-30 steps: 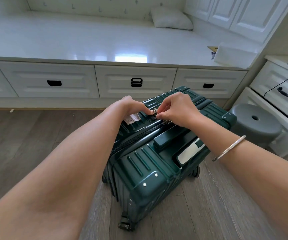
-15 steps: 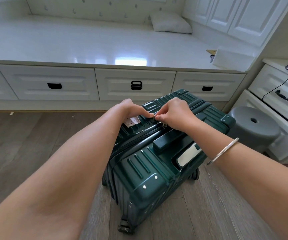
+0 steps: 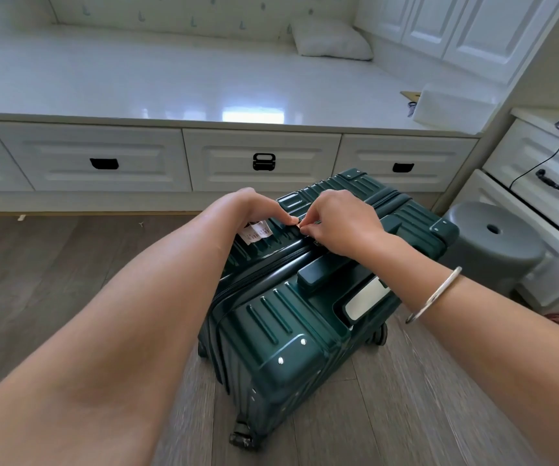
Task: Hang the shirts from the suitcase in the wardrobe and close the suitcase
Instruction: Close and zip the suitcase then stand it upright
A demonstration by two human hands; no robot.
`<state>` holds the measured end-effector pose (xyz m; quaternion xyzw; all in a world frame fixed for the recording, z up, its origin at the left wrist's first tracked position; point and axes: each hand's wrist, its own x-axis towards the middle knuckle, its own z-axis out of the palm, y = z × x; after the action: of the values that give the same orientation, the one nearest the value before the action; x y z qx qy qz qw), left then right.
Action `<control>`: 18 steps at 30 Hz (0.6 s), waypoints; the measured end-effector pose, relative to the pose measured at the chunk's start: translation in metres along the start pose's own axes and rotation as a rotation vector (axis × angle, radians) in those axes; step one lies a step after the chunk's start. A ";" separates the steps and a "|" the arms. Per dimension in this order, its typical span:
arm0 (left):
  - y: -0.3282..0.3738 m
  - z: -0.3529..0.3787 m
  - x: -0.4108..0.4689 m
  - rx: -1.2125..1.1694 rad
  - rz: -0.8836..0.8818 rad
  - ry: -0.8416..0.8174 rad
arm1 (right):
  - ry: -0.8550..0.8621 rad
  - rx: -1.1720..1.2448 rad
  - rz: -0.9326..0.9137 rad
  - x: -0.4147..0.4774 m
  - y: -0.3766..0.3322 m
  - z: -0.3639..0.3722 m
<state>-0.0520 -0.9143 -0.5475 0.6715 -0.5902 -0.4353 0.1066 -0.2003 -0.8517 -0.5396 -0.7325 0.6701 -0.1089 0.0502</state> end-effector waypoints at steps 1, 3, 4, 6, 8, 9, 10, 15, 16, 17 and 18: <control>0.000 0.001 0.000 0.005 0.003 0.009 | -0.006 -0.080 -0.074 -0.001 0.001 0.000; 0.000 0.002 0.000 0.009 0.010 0.030 | -0.067 -0.207 -0.215 -0.005 0.005 -0.001; 0.000 0.002 0.000 0.007 0.013 0.034 | -0.106 -0.239 -0.249 -0.007 0.008 -0.002; 0.000 0.002 -0.001 0.002 0.013 0.032 | -0.155 -0.269 -0.273 -0.013 0.013 -0.004; 0.000 0.002 -0.003 -0.003 0.006 0.032 | -0.177 -0.269 -0.275 -0.018 0.015 -0.004; 0.000 0.002 -0.003 -0.004 0.007 0.036 | -0.190 -0.258 -0.269 -0.019 0.015 -0.004; -0.001 0.002 -0.004 -0.008 0.008 0.044 | -0.208 -0.244 -0.260 -0.019 0.014 -0.005; 0.000 0.003 -0.007 -0.025 -0.008 0.033 | -0.311 -0.117 -0.185 -0.023 0.018 -0.005; 0.001 0.003 -0.007 -0.024 -0.010 0.030 | -0.327 -0.079 -0.173 -0.023 0.019 -0.004; 0.001 0.003 -0.007 -0.022 -0.013 0.032 | -0.340 -0.038 -0.166 -0.023 0.019 -0.003; 0.001 0.003 -0.007 -0.023 -0.015 0.032 | -0.353 -0.003 -0.165 -0.023 0.019 -0.002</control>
<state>-0.0545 -0.9071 -0.5453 0.6815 -0.5784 -0.4319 0.1204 -0.2210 -0.8310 -0.5440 -0.7927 0.5889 0.0184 0.1568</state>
